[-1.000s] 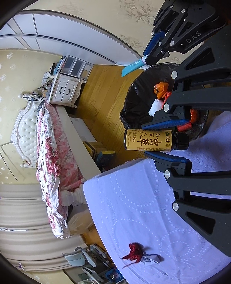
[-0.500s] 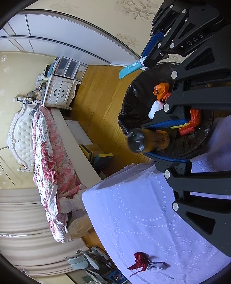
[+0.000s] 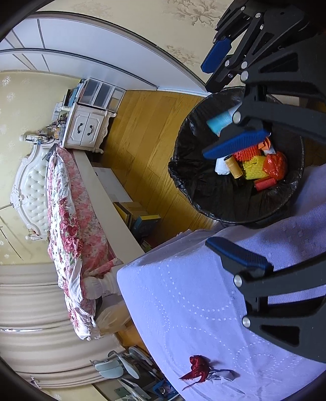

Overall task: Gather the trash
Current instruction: 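Open both tools to drop the can and tube into the bin, then move both open tools back over the remaining trash on the bed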

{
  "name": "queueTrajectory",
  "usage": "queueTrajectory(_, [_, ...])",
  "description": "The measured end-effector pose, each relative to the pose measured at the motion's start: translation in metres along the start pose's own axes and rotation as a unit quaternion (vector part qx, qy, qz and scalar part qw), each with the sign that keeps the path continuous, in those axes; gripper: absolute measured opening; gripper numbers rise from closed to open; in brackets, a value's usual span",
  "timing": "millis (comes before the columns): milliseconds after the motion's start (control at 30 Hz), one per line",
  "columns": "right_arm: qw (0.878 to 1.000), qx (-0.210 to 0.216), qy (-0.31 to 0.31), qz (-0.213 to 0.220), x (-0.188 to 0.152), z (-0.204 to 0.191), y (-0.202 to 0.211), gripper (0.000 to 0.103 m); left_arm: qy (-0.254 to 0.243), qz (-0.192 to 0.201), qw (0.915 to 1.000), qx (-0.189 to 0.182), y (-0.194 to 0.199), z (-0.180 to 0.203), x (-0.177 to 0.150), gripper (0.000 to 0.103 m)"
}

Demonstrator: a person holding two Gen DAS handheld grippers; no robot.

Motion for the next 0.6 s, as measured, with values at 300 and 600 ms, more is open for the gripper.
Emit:
queueTrajectory(300, [1.000, -0.013, -0.003, 0.005, 0.000, 0.000, 0.004, 0.058, -0.005, 0.011, 0.9998, 0.014, 0.006, -0.005, 0.000, 0.075])
queueTrajectory(600, [1.000, -0.012, 0.001, 0.004, 0.000, -0.004, 0.005, 0.063, 0.017, 0.015, 0.9993, 0.029, 0.016, -0.029, 0.001, 0.075])
Point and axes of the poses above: each gripper's, at about its wrist camera, not at the fingertips, and y roughly against the way its jaws point, z to its right, x to its top, the point moved 1 cm from there along -y, roughly the way its jaws point, and after that the axes turned 14 degrees about y, right-handed, at the moved point
